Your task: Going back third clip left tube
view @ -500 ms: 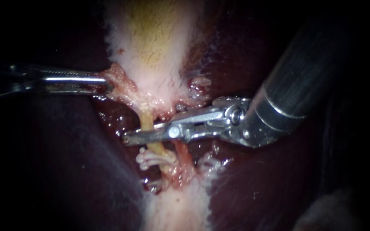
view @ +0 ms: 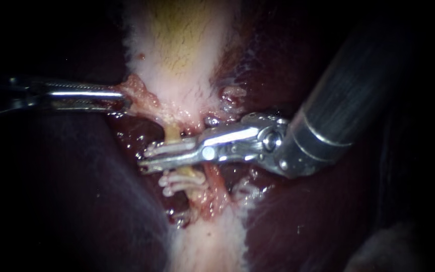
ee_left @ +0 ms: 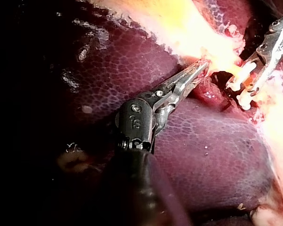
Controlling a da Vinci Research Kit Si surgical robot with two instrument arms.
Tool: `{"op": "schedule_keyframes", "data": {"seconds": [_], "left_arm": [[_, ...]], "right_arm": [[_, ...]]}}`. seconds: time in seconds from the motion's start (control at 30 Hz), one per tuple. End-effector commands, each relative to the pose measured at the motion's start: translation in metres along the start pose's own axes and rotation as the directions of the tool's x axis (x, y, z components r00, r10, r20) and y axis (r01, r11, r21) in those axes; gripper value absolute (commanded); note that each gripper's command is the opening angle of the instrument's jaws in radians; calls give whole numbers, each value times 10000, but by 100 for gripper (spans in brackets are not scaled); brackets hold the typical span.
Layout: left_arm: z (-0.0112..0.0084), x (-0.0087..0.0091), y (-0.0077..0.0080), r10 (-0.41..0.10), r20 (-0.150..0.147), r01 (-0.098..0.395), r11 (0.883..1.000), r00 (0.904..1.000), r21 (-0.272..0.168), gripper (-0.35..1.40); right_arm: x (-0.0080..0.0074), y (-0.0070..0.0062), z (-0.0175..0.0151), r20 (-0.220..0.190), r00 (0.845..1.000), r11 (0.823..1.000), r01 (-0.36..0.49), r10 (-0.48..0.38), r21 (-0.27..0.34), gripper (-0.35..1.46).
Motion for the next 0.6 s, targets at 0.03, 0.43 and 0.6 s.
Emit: {"op": "schedule_keyframes", "data": {"seconds": [0.03,0.43,0.6], "left_arm": [[0,0,0,9,-2,-9,10000,10000,-4,-35],[-1,0,0,10,28,-10,10000,10000,1,-35],[-2,-1,0,12,30,-12,10000,10000,-4,-35]], "right_arm": [[-2,3,0,15,10000,10000,17,-17,0,47],[-17,59,-13,-205,9783,9743,2035,-2064,-965,49],[-18,62,-35,-253,9574,9506,2821,-2876,-1292,50]]}}
